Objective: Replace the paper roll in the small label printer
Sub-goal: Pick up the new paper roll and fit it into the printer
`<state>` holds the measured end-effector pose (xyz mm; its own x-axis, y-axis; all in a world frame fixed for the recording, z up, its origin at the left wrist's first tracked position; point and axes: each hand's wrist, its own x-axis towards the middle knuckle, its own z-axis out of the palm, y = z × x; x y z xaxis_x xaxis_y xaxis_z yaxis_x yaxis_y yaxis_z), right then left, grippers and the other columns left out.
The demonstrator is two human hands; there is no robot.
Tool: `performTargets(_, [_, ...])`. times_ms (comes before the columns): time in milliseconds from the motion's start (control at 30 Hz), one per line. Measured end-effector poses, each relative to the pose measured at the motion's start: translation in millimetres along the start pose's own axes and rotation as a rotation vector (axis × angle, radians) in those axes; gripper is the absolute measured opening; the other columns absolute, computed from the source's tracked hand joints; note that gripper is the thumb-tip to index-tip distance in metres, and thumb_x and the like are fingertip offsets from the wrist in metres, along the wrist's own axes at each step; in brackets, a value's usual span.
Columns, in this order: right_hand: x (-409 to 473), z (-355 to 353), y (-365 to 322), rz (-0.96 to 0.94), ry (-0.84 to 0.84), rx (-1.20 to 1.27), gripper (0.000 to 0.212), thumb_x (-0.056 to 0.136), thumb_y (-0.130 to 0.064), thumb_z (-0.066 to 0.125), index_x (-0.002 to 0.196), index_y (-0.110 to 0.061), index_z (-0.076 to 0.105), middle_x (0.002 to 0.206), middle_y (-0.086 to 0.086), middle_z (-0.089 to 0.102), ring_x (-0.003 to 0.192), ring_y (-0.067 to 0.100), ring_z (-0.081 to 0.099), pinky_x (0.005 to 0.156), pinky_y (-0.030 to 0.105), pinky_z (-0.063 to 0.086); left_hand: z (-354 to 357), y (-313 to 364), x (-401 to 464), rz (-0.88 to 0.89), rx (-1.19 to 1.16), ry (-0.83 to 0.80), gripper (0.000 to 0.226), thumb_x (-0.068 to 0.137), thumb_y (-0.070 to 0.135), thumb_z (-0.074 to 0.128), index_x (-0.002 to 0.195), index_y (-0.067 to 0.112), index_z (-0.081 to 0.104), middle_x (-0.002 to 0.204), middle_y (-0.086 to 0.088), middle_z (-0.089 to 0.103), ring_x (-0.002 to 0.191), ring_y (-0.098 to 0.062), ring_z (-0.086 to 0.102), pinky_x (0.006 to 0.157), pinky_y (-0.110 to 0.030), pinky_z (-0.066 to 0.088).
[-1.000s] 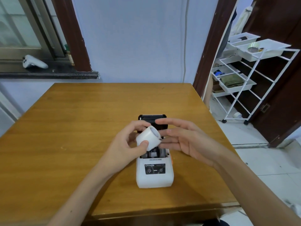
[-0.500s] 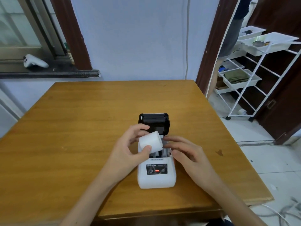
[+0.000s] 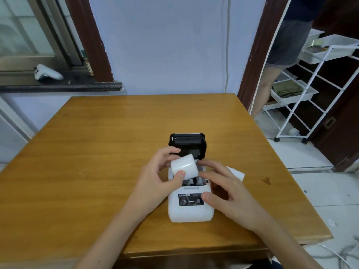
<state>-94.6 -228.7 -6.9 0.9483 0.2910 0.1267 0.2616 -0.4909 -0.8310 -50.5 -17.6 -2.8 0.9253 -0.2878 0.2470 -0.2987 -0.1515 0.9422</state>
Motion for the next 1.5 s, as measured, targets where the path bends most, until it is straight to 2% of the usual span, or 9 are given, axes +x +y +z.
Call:
performTargets(167, [-5.0,-15.3,-7.6,0.032,-0.210,-0.102,0.071,0.070,-0.067,0.065,0.133,-0.059,0.034,0.150,-0.045,0.008,0.137,-0.019,0.017,0.105,0.015,0.028,1.2,1.2,0.3,0.006,0.017,0.000,0.040,0.076,0.038,0.068,0.114,0.044,0.057,0.104,0.010,0.074,0.103,-0.014,0.068,0.085,-0.023,0.053])
performTargets(367, [-6.2,-15.9,-16.3,0.043,-0.299,-0.278,0.092,0.062,-0.061,0.080,0.122,-0.071,0.011,0.139,-0.057,-0.013,0.119,-0.040,-0.006,0.087,-0.007,0.018,1.8,2.7,1.0,0.006,-0.011,0.013,0.040,0.075,0.037,0.069,0.113,0.044,0.059,0.103,0.009,0.075,0.099,-0.011,0.069,0.081,-0.020,0.053])
performTargets(533, [-5.6,-15.7,-12.9,0.031,-0.242,-0.253,0.099,0.064,-0.060,0.080,0.144,-0.053,0.022,0.146,-0.051,-0.003,0.133,-0.028,0.006,0.097,0.004,0.021,2.8,4.6,2.8,-0.003,-0.097,-0.012,0.042,0.076,0.032,0.072,0.115,0.040,0.059,0.105,0.001,0.077,0.095,-0.013,0.071,0.077,-0.023,0.055])
performTargets(733, [-6.1,-14.9,-10.7,0.006,-0.206,-0.241,0.094,0.063,-0.059,0.081,0.129,-0.070,0.014,0.147,-0.050,0.000,0.135,-0.026,0.005,0.099,0.003,0.017,4.4,6.0,4.8,0.003,-0.066,-0.020,0.040,0.076,0.035,0.071,0.113,0.043,0.060,0.105,0.006,0.076,0.096,-0.011,0.070,0.076,-0.018,0.053])
performTargets(867, [-6.0,-14.3,-8.9,0.004,-0.187,-0.224,0.094,0.062,-0.058,0.082,0.136,-0.062,0.023,0.152,-0.043,0.006,0.139,-0.020,0.011,0.102,0.008,0.021,3.3,4.4,4.7,0.036,0.021,0.015,0.034,0.076,0.038,0.067,0.110,0.040,0.063,0.101,0.016,0.072,0.100,-0.005,0.066,0.081,-0.009,0.045])
performTargets(967, [-6.8,-14.2,-8.6,0.000,-0.180,-0.230,0.093,0.062,-0.058,0.082,0.135,-0.062,0.025,0.152,-0.042,0.007,0.138,-0.022,0.011,0.098,0.002,0.021,2.9,3.4,5.4,0.042,0.026,0.011,0.034,0.076,0.038,0.067,0.110,0.036,0.063,0.101,0.021,0.071,0.102,-0.003,0.065,0.082,-0.009,0.045])
performTargets(1200, [-7.4,-11.0,-9.0,-0.015,-0.181,-0.293,0.085,0.062,-0.065,0.077,0.122,-0.074,0.018,0.151,-0.045,-0.006,0.135,-0.026,0.001,0.102,0.018,0.022,6.0,5.6,6.0,0.009,-0.132,0.016,0.034,0.076,0.035,0.072,0.108,0.042,0.064,0.101,0.000,0.076,0.089,-0.010,0.071,0.071,-0.020,0.054])
performTargets(1367, [-7.5,-11.1,-7.7,-0.005,-0.182,-0.278,0.095,0.063,-0.063,0.078,0.141,-0.057,0.024,0.152,-0.042,-0.005,0.141,-0.015,0.007,0.109,0.025,0.026,6.5,4.1,3.7,0.041,-0.030,-0.029,0.028,0.078,0.037,0.068,0.104,0.048,0.065,0.101,0.016,0.071,0.094,-0.005,0.067,0.073,-0.011,0.050])
performTargets(1500, [-8.1,-11.8,-6.2,-0.010,-0.173,-0.278,0.094,0.063,-0.063,0.078,0.141,-0.055,0.027,0.153,-0.042,-0.004,0.143,-0.012,0.009,0.112,0.030,0.028,6.7,4.2,3.8,0.050,0.028,-0.046,0.028,0.079,0.040,0.066,0.103,0.053,0.063,0.100,0.021,0.070,0.095,-0.004,0.067,0.075,-0.011,0.049])
